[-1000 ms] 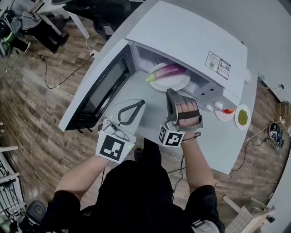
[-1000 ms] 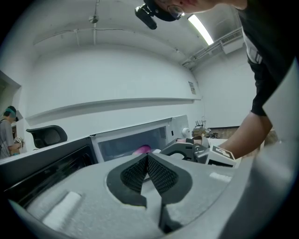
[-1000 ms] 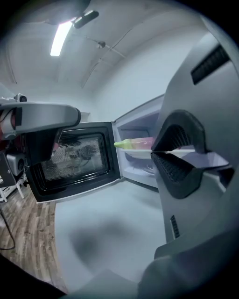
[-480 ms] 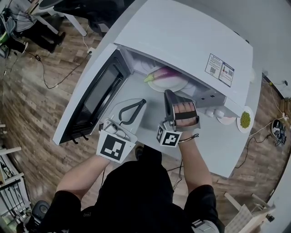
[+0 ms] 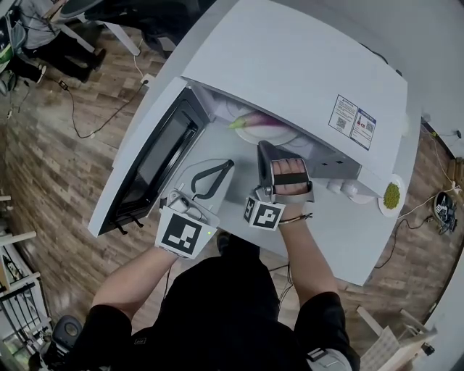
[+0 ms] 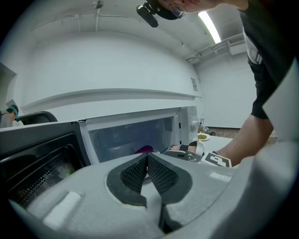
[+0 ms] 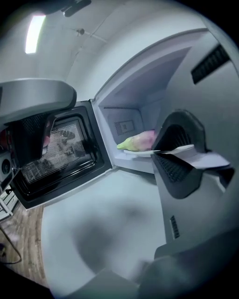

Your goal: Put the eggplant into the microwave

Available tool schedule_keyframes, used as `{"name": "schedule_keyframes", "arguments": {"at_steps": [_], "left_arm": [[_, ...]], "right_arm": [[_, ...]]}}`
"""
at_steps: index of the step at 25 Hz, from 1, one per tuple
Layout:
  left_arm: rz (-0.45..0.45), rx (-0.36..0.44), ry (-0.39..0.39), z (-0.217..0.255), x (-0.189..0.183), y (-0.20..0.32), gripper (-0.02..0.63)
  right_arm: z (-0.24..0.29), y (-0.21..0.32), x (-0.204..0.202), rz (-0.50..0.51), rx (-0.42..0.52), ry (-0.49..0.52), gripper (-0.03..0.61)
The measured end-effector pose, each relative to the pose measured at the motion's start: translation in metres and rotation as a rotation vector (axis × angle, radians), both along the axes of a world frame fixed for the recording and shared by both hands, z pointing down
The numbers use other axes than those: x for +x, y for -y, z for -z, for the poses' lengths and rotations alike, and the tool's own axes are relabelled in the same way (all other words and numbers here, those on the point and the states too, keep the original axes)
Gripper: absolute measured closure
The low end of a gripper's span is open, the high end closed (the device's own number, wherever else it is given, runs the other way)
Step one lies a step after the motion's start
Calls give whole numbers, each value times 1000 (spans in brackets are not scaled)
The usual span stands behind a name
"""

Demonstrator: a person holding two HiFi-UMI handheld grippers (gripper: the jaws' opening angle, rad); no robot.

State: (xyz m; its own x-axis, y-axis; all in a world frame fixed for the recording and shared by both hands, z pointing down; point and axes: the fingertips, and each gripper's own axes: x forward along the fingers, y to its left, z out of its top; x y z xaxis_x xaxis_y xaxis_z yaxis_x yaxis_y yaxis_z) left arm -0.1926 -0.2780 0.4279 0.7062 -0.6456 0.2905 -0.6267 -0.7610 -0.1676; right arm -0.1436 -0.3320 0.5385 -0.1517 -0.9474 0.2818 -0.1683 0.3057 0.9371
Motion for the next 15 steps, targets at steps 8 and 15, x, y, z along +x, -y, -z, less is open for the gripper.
{"name": "schedule_keyframes", "arguments": {"at_steps": [8, 15], "left_arm": [[28, -40, -16, 3, -14, -2, 604], [31, -54, -12, 15, -26, -10, 604]], "right_arm": [[-5, 20, -7, -44, -121, 72, 541], [-5, 32, -12, -92, -270, 248, 508]]}}
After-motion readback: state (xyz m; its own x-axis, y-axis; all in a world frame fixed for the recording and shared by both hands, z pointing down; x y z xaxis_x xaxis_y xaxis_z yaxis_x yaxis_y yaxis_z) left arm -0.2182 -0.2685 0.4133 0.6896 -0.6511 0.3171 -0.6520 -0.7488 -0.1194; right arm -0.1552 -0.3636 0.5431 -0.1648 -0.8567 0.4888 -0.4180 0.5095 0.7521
